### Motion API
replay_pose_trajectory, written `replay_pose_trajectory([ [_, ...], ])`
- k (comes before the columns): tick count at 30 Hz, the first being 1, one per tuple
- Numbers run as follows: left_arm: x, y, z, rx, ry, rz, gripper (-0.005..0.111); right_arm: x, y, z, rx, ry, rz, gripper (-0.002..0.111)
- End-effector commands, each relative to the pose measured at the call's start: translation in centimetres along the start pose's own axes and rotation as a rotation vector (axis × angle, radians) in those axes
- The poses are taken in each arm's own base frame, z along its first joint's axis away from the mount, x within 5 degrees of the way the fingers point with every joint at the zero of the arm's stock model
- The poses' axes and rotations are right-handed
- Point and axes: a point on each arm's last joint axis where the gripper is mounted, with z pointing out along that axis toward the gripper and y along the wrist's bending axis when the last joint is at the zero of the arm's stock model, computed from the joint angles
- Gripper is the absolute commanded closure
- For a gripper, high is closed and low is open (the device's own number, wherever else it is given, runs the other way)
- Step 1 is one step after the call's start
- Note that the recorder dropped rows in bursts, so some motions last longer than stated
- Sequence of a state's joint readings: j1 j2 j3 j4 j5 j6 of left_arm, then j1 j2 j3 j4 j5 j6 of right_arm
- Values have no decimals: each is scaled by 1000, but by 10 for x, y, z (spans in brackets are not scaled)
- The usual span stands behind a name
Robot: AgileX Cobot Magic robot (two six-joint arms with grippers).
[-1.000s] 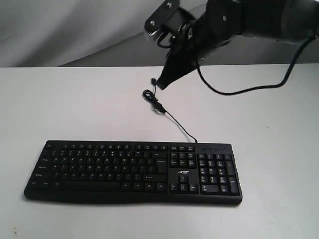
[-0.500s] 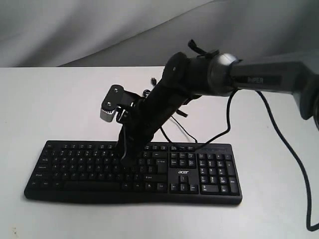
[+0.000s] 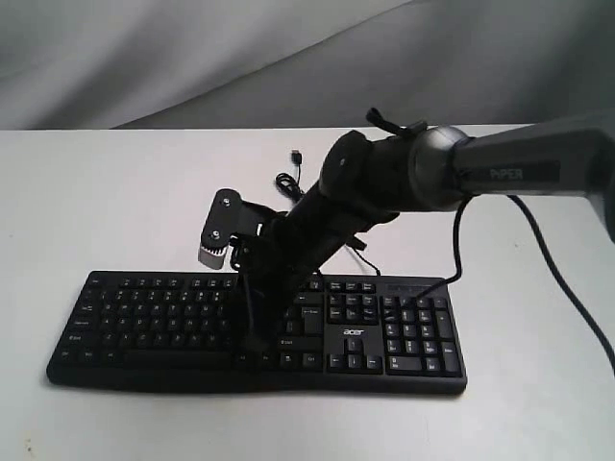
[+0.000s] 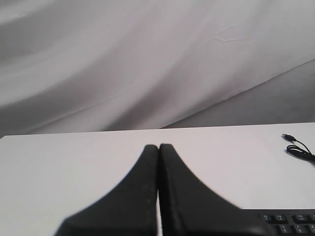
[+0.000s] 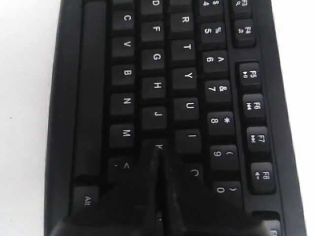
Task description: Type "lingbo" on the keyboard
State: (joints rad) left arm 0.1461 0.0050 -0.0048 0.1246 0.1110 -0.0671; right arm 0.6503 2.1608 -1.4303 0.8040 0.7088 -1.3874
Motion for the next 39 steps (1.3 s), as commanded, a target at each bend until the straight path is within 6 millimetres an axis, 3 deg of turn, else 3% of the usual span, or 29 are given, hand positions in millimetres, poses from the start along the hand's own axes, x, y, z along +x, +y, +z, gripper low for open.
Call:
replay_pose_trajectory([
  [1, 1, -1, 0, 7, -9, -2, 106, -7, 5, -8, 25, -27, -20, 108],
  [39, 1, -1, 0, 7, -9, -2, 106, -1, 10, 1, 26, 25, -69, 108],
])
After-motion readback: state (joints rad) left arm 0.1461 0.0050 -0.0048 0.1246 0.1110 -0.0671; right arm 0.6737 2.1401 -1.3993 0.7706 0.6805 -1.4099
